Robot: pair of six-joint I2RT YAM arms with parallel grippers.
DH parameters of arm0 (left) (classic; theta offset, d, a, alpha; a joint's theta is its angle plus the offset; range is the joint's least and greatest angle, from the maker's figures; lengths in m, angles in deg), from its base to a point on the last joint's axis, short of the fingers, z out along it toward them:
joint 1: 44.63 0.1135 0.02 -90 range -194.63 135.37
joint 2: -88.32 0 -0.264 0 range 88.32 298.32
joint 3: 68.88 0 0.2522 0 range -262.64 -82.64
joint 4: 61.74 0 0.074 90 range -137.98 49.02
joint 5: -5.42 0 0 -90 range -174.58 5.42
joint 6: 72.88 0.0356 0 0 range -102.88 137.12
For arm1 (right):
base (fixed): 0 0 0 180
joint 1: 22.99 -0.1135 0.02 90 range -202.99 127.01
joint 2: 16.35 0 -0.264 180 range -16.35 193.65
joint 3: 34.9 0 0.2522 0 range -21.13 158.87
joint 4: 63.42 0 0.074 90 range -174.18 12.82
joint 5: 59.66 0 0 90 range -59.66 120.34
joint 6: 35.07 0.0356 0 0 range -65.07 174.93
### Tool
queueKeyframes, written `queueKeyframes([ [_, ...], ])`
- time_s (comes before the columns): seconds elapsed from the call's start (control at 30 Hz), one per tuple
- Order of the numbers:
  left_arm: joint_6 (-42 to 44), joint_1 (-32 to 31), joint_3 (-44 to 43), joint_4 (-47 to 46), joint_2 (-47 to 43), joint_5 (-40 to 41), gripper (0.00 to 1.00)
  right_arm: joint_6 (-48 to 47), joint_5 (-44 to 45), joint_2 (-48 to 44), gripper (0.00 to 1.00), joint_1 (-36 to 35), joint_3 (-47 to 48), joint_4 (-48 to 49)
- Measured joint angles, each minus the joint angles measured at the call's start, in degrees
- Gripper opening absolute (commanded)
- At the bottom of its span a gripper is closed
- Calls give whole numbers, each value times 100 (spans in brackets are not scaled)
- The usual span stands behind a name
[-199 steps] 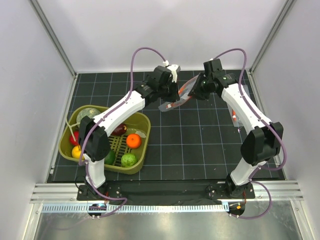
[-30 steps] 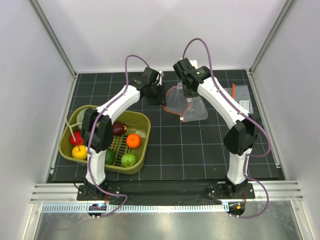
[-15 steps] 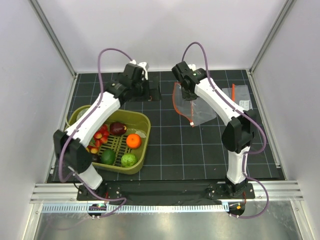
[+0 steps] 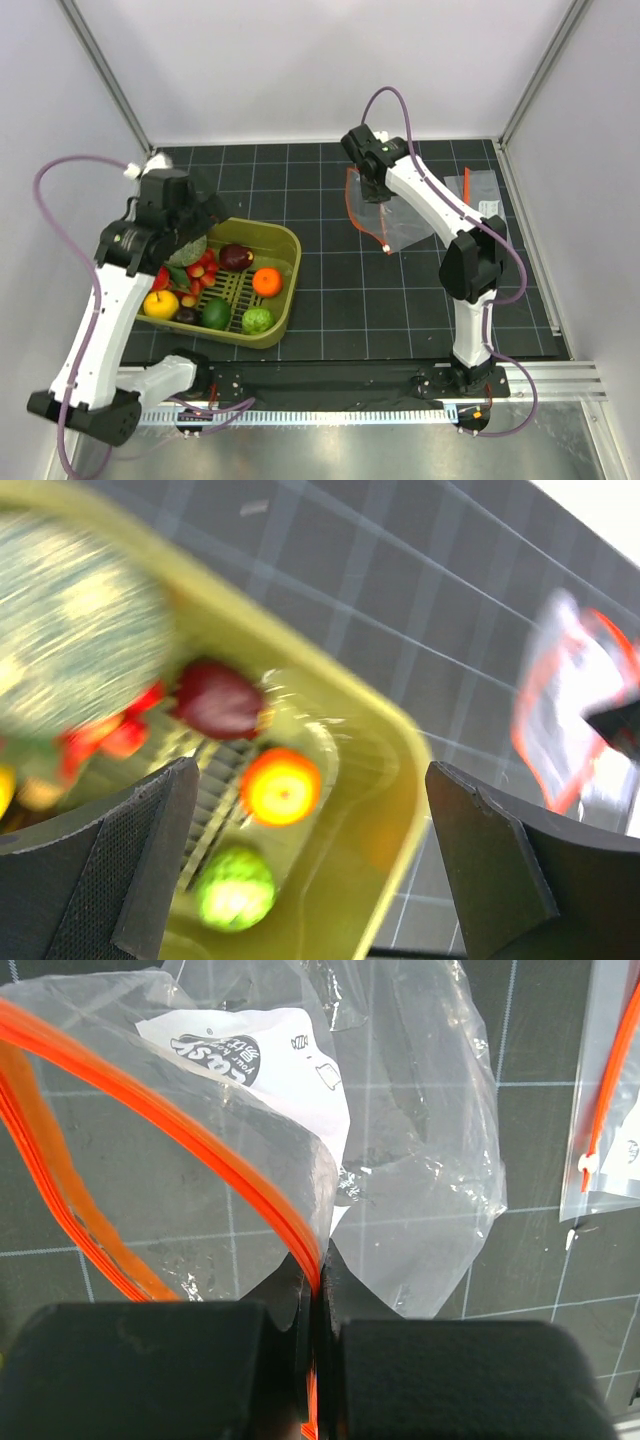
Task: Place the food in the zip-top bag and seal the zipper
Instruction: Pick up the fake fruit from the bin.
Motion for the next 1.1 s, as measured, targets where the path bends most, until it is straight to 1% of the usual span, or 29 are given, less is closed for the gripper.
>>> queueKeyframes([
  [0.17,-649,907,640,638,-662,63,100,17,-31,26,1,0,7,0],
  [0.27,-914,1792,717,1025,-732,-24,100,35,-68,42,1,0,11,2],
  [0.33,-1038,2341,793,1126,-728,-46,100,42,-83,46,1,0,11,0],
  [0.43,-1333,2931,964,1180,-737,-94,97,55,-105,46,1,0,11,0],
  [0.47,-1453,3080,1029,1178,-745,-118,91,55,-114,46,1,0,11,0],
  [0.5,-1617,3193,1102,1147,-761,-131,88,57,-125,46,1,0,11,2],
  [0.57,-1923,3348,1255,1067,-793,-131,82,61,-140,46,1,0,11,2],
  [0.67,-2306,3416,1386,881,-800,-125,78,76,-160,46,1,0,11,2],
  [0.87,-2852,3460,1401,448,-546,-50,74,81,-179,103,1,0,105,2],
  [1.1,-3165,3567,1499,55,-61,70,72,120,-267,168,1,11,254,-9],
])
